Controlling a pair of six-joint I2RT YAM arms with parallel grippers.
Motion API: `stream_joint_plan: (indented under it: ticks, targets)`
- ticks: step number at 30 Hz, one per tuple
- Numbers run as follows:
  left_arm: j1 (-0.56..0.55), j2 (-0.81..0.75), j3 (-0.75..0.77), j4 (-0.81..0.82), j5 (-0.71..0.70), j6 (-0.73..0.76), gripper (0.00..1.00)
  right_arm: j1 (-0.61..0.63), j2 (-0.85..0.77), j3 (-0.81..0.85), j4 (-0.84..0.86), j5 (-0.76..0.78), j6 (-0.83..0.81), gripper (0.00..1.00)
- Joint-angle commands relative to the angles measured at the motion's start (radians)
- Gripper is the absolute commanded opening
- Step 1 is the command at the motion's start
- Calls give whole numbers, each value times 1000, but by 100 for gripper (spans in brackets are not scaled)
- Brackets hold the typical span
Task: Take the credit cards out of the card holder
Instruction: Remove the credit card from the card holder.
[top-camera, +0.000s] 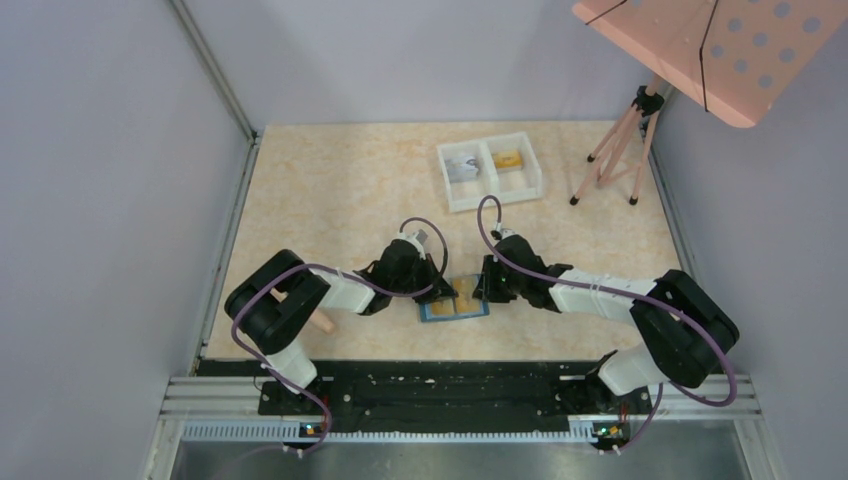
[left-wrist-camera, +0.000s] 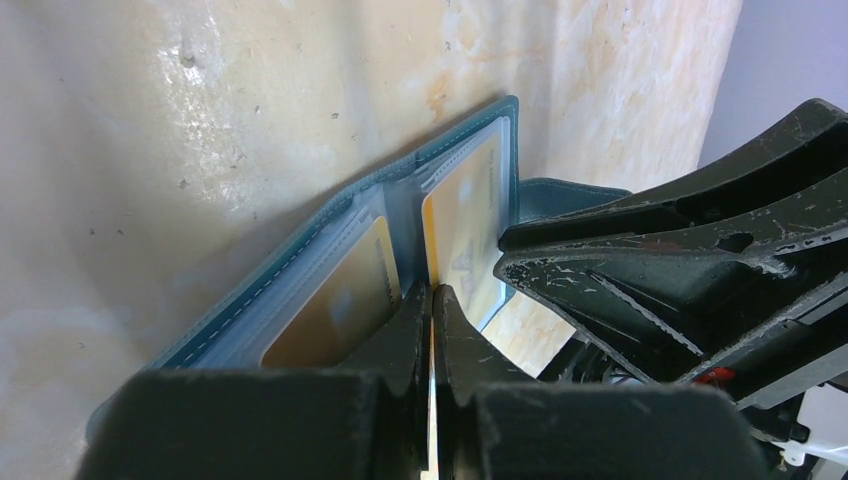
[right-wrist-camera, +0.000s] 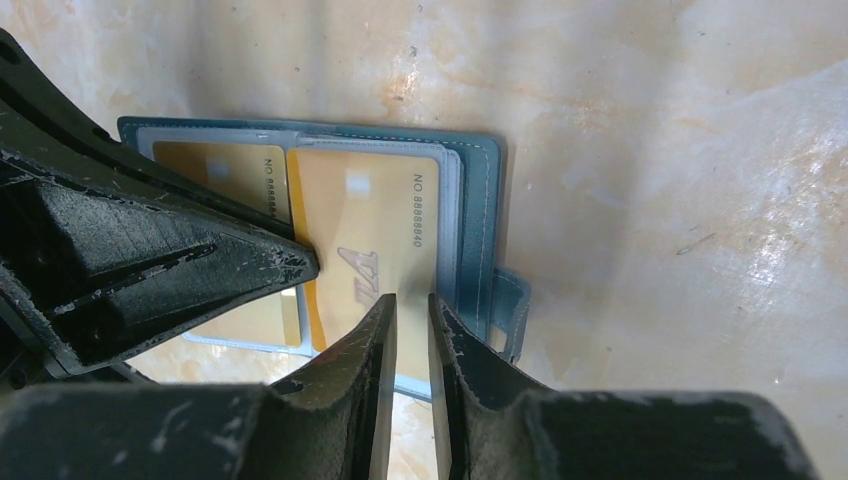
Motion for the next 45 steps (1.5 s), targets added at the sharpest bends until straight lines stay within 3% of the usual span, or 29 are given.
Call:
stream_joint_plan:
  ticks: [1, 31, 45]
  targets:
    - [-3, -24, -24, -15, 26, 9, 0, -15, -11, -22, -36, 12, -11, 18]
    - [44, -92, -73, 9, 117, -21, 0, -26, -27, -24, -33, -19, -8, 16]
    - [44, -93, -65, 3, 120, -21, 5, -26, -28, -17, -38, -14, -13, 16]
